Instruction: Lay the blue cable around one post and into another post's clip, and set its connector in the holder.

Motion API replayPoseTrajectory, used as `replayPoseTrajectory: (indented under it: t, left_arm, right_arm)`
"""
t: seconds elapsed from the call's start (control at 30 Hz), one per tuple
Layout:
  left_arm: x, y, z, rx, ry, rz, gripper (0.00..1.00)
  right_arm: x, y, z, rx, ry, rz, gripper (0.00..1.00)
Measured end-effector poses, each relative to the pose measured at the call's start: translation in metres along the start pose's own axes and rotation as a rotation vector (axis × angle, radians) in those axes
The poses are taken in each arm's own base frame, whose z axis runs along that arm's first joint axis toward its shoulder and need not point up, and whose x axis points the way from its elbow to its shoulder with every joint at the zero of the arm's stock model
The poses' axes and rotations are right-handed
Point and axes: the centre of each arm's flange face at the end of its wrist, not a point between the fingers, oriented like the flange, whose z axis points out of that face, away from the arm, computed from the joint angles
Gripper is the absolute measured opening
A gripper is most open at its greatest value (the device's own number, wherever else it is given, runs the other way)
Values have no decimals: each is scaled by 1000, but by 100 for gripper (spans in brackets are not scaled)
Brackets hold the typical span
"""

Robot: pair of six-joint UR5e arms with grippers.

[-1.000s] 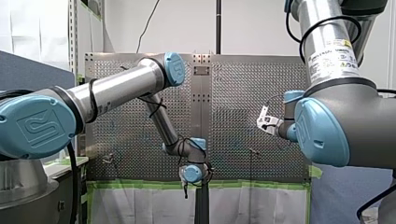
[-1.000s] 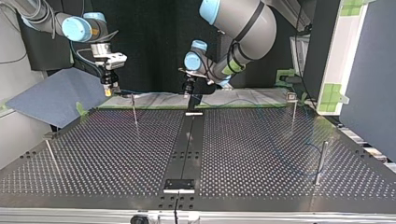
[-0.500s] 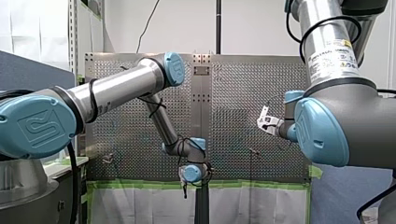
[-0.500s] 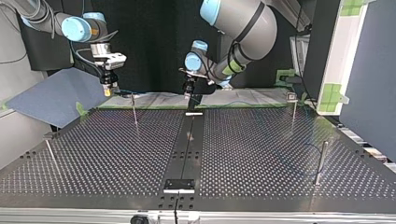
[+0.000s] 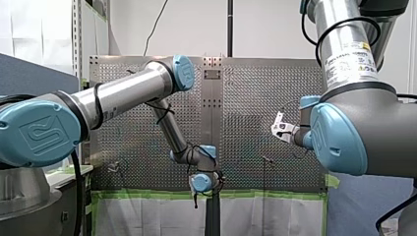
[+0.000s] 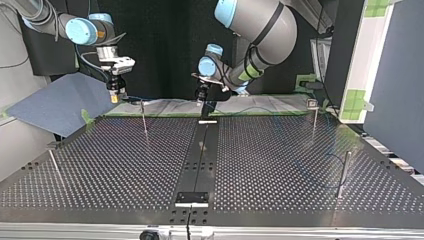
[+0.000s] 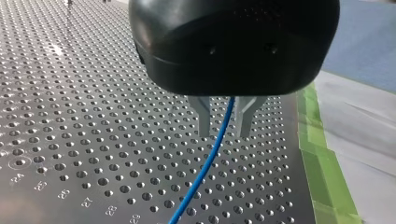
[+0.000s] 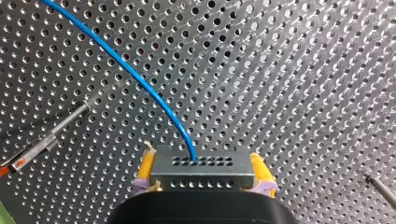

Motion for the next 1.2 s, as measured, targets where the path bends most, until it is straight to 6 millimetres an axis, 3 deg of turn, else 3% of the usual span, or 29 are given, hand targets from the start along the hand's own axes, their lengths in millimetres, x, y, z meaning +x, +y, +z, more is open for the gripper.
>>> replayPoseTrajectory:
  t: [0.1, 0.17, 0.23, 0.77, 1.03, 1.2]
  left_arm:
    - [0, 0, 0, 0, 0, 0, 18]
    - [0, 0, 0, 0, 0, 1, 2]
    - [0, 0, 0, -1, 1, 3, 0]
    - [0, 0, 0, -1, 2, 11, 0]
    - [3, -18, -9, 4, -3, 42, 0]
    - [-8, -36, -15, 15, -19, 45, 0]
  right_arm:
    - [0, 0, 0, 0, 0, 0, 0]
    - [0, 0, 0, 0, 0, 0, 0]
    - [0, 0, 0, 0, 0, 0, 0]
    - [0, 0, 0, 0, 1, 0, 0]
    - [0, 10, -3, -41, 4, 1, 0]
    - [-1, 20, -9, -67, 15, 0, 0]
